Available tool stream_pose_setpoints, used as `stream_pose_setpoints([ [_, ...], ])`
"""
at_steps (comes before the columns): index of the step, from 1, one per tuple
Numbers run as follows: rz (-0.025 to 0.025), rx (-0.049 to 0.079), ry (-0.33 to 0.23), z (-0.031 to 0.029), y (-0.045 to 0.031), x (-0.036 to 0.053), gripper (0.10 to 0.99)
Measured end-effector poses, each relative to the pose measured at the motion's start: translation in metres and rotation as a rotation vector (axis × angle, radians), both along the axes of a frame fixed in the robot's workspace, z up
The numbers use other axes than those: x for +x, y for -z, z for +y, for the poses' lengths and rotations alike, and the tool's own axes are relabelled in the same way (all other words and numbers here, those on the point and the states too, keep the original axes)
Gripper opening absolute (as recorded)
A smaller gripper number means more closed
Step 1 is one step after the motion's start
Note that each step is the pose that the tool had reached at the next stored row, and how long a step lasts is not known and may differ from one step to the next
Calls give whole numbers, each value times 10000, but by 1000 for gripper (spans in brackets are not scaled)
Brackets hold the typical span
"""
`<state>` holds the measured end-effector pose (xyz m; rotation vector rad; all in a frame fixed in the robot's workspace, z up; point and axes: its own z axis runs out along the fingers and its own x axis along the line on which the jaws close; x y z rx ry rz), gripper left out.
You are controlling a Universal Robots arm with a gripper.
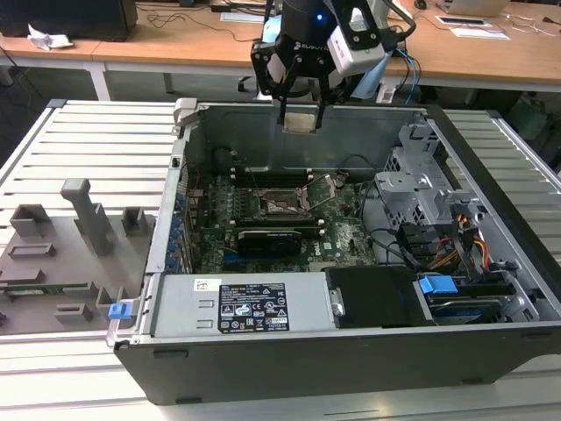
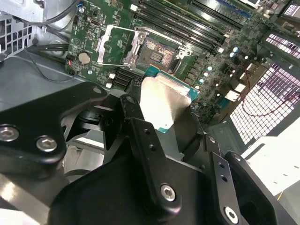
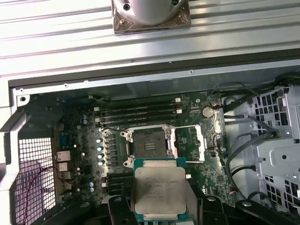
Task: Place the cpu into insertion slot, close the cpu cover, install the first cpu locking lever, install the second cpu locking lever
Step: 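Place the cpu into insertion slot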
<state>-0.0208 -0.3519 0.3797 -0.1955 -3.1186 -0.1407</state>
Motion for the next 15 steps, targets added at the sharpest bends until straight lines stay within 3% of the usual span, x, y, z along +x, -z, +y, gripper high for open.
stream_pose_setpoints([
  [15,0,0,1189,0,0,0,525],
])
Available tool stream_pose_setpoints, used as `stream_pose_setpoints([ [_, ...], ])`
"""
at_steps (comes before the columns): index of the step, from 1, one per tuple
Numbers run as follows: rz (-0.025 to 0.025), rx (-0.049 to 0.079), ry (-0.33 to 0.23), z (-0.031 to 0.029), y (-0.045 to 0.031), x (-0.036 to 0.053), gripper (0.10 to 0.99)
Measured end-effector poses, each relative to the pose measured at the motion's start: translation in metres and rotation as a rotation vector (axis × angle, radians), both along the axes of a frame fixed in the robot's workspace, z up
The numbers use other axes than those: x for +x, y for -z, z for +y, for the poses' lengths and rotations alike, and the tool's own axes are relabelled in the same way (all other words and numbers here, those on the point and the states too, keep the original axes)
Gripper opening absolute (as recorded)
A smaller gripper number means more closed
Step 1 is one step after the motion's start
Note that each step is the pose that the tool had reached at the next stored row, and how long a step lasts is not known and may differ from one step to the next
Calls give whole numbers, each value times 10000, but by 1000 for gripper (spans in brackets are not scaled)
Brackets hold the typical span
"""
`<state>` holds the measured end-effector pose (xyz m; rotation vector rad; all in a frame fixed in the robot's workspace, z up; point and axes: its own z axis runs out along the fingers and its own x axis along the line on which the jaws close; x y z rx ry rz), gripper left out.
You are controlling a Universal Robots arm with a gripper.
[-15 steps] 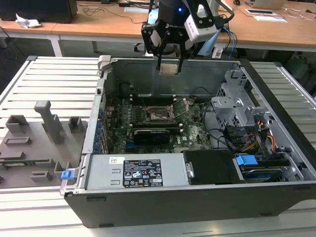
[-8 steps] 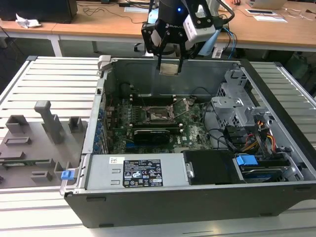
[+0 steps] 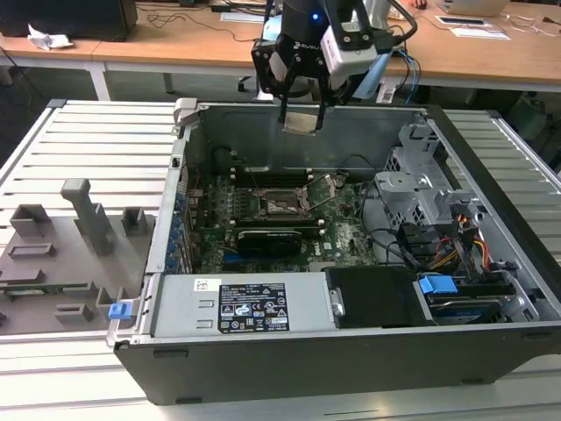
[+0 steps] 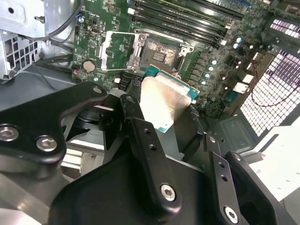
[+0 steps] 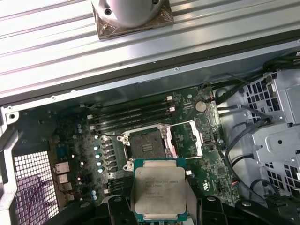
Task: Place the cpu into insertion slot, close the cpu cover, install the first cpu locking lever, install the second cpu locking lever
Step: 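Place the cpu into insertion slot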
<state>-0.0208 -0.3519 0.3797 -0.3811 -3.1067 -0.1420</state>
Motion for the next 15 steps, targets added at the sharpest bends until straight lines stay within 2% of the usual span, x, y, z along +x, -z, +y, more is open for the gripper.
stream_pose_setpoints([
  [15,0,0,848,0,0,0,525],
])
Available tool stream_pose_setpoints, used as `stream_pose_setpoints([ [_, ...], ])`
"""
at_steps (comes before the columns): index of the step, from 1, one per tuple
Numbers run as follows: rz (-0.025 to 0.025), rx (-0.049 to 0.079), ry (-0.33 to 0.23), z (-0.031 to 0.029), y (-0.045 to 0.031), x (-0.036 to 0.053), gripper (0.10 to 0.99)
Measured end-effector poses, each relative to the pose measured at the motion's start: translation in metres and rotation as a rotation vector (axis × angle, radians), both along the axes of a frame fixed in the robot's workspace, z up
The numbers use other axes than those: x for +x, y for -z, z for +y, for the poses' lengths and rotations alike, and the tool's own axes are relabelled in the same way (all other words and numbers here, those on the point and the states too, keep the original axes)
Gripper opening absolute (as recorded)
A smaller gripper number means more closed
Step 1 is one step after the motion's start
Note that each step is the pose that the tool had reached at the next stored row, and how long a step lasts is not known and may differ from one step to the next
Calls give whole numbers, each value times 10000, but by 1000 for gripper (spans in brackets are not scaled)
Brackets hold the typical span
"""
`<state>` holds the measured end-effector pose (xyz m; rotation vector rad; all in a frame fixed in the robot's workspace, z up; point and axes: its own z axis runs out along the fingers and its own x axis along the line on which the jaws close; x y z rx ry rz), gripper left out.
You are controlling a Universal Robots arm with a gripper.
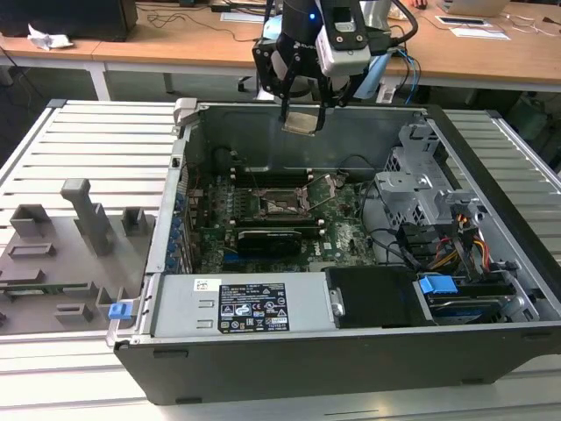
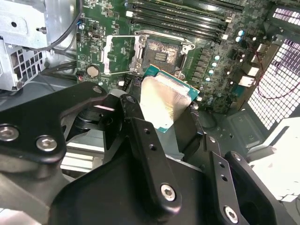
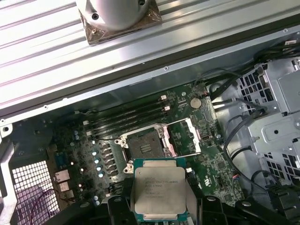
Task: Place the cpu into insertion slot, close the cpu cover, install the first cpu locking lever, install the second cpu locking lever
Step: 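Place the cpu into insertion slot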
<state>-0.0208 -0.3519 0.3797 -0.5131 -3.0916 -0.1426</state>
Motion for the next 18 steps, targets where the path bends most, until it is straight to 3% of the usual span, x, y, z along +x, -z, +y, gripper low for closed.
stream_pose_setpoints([
  [18,1,0,1030,0,0,0,525],
])
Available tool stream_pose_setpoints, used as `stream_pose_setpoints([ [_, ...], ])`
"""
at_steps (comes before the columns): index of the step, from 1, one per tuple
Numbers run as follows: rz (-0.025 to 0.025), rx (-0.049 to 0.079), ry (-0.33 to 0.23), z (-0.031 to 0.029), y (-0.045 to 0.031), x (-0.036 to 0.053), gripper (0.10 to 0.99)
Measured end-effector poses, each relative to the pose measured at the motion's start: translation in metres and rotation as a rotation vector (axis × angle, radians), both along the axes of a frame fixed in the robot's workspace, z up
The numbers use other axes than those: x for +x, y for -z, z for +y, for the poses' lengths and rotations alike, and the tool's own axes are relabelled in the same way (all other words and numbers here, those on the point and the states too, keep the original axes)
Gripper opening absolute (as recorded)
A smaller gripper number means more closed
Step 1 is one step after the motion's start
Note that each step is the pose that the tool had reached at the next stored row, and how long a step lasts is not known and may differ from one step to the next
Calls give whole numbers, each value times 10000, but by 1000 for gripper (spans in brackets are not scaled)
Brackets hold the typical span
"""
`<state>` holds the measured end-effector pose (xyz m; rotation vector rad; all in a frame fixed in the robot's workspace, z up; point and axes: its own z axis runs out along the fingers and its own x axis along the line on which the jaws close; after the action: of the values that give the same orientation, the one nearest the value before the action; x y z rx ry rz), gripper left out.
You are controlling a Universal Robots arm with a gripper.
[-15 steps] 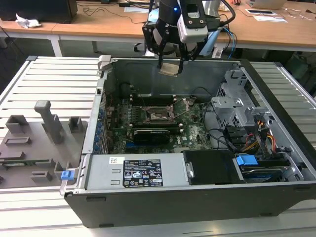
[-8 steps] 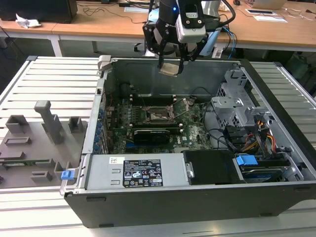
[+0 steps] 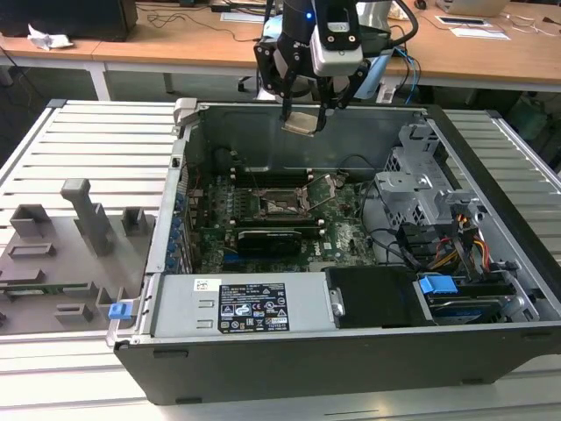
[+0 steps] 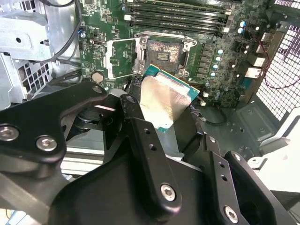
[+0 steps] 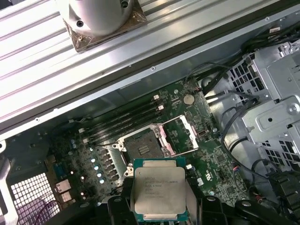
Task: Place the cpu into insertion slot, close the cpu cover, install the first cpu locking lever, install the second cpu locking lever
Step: 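Place the cpu into insertion slot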
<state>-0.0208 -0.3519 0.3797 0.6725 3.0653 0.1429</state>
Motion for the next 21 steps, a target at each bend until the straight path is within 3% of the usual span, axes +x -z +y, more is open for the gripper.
stream_pose_setpoints([
  [21,0,0,1151,0,0,0,525],
])
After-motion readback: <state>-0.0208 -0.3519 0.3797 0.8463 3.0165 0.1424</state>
